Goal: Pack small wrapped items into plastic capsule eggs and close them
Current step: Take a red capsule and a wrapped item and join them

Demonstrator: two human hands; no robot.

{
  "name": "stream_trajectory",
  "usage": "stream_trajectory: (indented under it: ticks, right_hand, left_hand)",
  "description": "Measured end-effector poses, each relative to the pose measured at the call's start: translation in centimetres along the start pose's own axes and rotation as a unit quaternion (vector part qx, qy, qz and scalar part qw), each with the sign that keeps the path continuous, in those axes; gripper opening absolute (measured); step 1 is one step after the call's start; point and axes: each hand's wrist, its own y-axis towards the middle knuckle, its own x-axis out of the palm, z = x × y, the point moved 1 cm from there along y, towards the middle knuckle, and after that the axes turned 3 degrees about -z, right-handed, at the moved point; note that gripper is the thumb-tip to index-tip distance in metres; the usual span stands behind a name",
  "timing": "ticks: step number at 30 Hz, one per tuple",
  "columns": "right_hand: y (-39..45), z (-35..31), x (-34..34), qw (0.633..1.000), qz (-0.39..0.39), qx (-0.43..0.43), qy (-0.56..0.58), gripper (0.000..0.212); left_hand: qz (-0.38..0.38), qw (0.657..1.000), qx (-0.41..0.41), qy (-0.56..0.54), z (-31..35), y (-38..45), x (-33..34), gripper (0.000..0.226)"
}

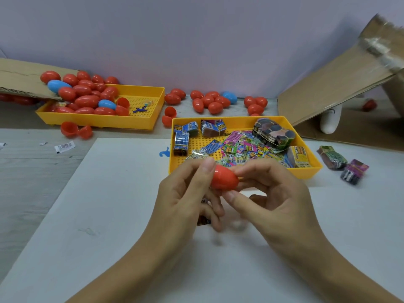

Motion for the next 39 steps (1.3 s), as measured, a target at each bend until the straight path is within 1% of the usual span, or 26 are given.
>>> stream_trajectory:
  ticks: [2,4,5,8,10,12,13,14,18,20,23,25,28,32,35,37,39]
  right_hand:
    - [-0.10,0.23,0.00,1.000,-0.017,-0.005,0.003,0.022]
    - [-0.15,0.21,-0.15,1.000,-0.019,-0.006,0.010,0.017]
    - [-0.14,0.22,-0.29,1.000,-0.011,-0.003,0.018,0.015]
    - [0.09,0.17,-0.62,0.997,0.031,0.043,0.050,0.005]
    - [0.28,0.25,-0.62,0.995,0.041,0.079,0.045,0.020]
    - [0.40,0.39,-0.46,0.994,0.027,0.100,0.037,0.038]
    - [0.40,0.41,-0.39,0.994,0.019,0.105,0.037,0.041]
    - [0.34,0.37,-0.32,0.993,0.017,0.106,0.042,0.040]
    - [0.12,-0.03,-0.30,0.995,0.030,0.073,0.064,0.019]
    - [0.09,-0.24,-0.39,0.996,0.032,0.051,0.064,0.015]
    - [0.11,-0.41,-0.52,0.999,0.027,0.020,0.040,0.023]
    - [0.17,-0.32,-0.59,0.999,0.028,0.008,0.025,0.027]
    - [0.23,0.08,-0.66,1.000,0.027,-0.009,-0.003,0.030]
    - [0.15,0.28,-0.67,0.998,0.020,-0.044,-0.038,0.036]
    - [0.17,0.20,-0.76,0.997,0.008,-0.063,-0.050,0.036]
    - [0.20,0.20,-0.84,0.995,-0.002,-0.074,-0.060,0.038]
    - [0.20,0.27,-0.82,0.993,-0.014,-0.092,-0.070,0.041]
  left_hand:
    - [0.011,1.000,0.019,0.014,0.05,-0.01,-0.03,0.027]
    - [0.016,0.998,0.045,0.036,0.12,-0.10,0.00,0.014]
    - [0.017,0.997,0.058,0.048,0.13,-0.17,0.04,0.013]
    - [0.020,0.994,0.087,0.067,0.06,-0.30,0.11,0.031]
    - [0.008,0.992,0.105,0.071,-0.03,-0.34,0.17,0.043]
    - [-0.010,0.990,0.121,0.077,-0.09,-0.34,0.16,0.048]
    - [-0.017,0.988,0.127,0.081,-0.09,-0.35,0.17,0.050]
    - [-0.024,0.987,0.131,0.085,-0.10,-0.36,0.20,0.051]
    - [-0.042,0.990,0.121,0.051,-0.18,-0.54,0.32,0.057]
    - [-0.032,0.993,0.111,0.036,-0.07,-0.63,0.30,0.050]
    - [0.003,0.995,0.089,0.049,0.14,-0.54,0.08,0.031]
    - [0.012,0.996,0.074,0.048,0.22,-0.42,-0.01,0.024]
    - [0.031,0.997,0.061,0.025,0.45,-0.35,-0.05,0.028]
    - [0.041,0.996,0.071,0.047,0.58,-0.36,0.04,0.028]
    - [0.046,0.995,0.072,0.042,0.47,-0.26,-0.15,0.028]
    - [0.042,0.997,0.058,0.018,0.41,-0.18,-0.29,0.032]
    - [0.020,0.999,0.043,-0.011,0.29,-0.16,-0.42,0.038]
